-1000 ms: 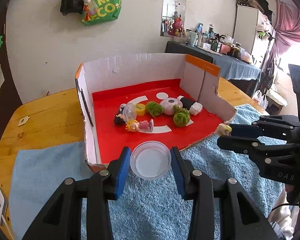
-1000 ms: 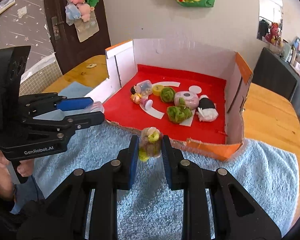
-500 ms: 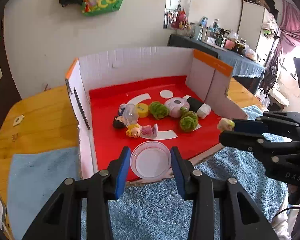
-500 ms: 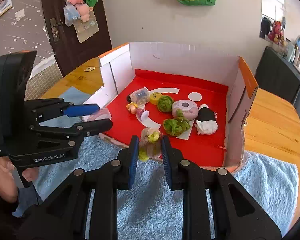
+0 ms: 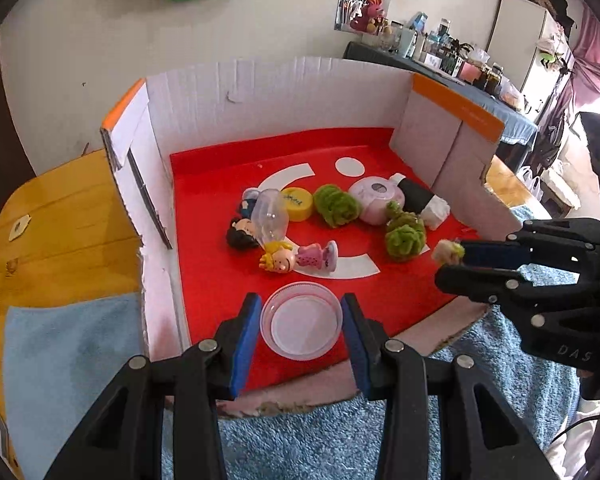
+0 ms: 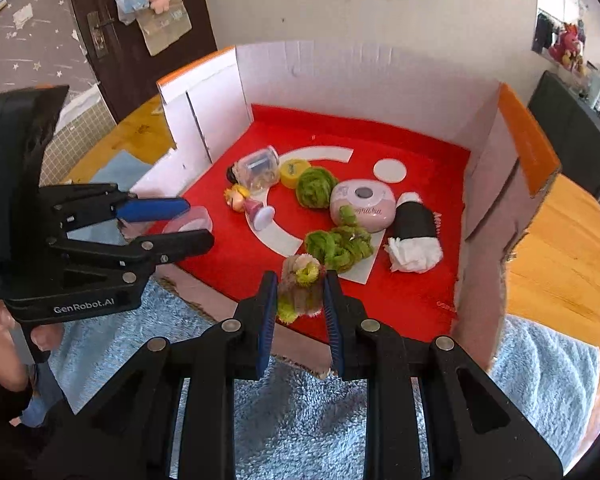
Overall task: Organize objects
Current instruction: 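Lower the white lid and yellow figurine onto the red floor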
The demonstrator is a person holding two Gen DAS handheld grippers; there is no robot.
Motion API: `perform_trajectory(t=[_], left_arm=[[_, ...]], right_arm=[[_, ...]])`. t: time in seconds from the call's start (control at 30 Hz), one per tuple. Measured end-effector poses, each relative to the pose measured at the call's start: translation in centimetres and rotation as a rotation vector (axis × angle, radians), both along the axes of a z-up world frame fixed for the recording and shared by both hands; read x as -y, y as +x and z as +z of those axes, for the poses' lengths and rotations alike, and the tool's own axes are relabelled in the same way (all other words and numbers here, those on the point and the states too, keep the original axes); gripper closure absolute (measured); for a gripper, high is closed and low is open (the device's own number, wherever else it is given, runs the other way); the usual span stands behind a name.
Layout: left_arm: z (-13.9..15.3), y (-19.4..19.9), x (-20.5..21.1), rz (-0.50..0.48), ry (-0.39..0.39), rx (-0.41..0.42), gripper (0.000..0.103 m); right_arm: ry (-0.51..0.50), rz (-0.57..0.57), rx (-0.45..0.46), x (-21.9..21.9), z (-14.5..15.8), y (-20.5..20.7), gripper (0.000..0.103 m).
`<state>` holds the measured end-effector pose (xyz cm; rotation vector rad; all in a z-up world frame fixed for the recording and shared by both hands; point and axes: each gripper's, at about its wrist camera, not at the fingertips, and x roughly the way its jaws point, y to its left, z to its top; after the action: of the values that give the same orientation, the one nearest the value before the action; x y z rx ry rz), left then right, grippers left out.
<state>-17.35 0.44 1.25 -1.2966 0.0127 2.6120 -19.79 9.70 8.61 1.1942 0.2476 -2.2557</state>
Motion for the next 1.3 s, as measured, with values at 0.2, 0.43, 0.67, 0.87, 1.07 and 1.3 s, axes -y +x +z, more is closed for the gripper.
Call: perform_trajectory(t=[0.2, 0.43, 0.67, 0.87, 1.07, 1.3], left_arm=[[-0.6, -1.0, -0.5, -0.011, -0.02, 0.024, 0.06], [-1.3, -2.1, -0.8, -0.003, -0.04, 0.042, 0.06], [-1.5, -2.9, -0.8, 0.017, -0.044, 0.039, 0.06], [-1.7, -3.5, -0.7, 0.033, -0.043, 0.035, 0.06], [-2.0, -3.8, -0.8, 0.038, -0.043, 0.038, 0.06], [-2.0, -3.9, -0.7, 0.035, -0.025, 0.039, 0.053]], right_arm=[[-0.01, 0.0, 0.04, 0.2, -0.6, -0.8, 0.081], [-0.014, -0.015, 0.086, 0.0, -1.1, -2.0, 0.081], [-0.011, -0.058, 0.066, -0.5, -1.4, -2.7, 0.081], [-0.012, -0.077, 0.056, -0.7, -1.8, -3.1, 0.081], [-0.024, -0.079, 0.061, -0.8, -1.8, -3.1, 0.081], [-0.033, -0.079, 0.06, -0.9, -1.8, -3.2, 0.08]])
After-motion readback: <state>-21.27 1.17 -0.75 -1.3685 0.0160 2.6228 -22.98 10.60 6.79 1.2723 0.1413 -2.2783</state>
